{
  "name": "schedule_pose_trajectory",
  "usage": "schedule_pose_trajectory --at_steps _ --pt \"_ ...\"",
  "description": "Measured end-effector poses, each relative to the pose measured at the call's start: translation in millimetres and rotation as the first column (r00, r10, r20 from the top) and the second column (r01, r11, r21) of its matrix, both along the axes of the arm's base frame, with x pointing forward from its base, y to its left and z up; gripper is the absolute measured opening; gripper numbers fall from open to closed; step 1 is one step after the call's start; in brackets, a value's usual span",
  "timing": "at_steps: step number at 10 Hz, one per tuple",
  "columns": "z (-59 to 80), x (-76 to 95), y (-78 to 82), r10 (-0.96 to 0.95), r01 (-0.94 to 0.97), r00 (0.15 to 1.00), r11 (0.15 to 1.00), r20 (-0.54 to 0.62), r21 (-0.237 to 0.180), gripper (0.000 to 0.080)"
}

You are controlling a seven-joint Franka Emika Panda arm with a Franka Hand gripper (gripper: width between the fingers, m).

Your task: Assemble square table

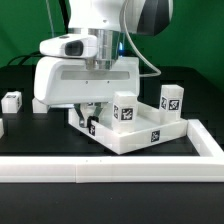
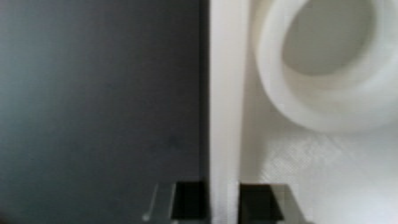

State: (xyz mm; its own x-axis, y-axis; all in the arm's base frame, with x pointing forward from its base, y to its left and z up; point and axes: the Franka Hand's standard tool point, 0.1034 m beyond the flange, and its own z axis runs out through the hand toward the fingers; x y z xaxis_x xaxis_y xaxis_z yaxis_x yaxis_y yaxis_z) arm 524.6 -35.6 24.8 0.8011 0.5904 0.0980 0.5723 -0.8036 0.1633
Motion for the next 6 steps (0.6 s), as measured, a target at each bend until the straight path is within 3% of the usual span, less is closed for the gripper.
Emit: schedule_pose_trajectory --at_steps 6 --pt "6.3 20.6 11.9 0.338 -0.338 0.941 0.938 -0.013 -0.075 0.0068"
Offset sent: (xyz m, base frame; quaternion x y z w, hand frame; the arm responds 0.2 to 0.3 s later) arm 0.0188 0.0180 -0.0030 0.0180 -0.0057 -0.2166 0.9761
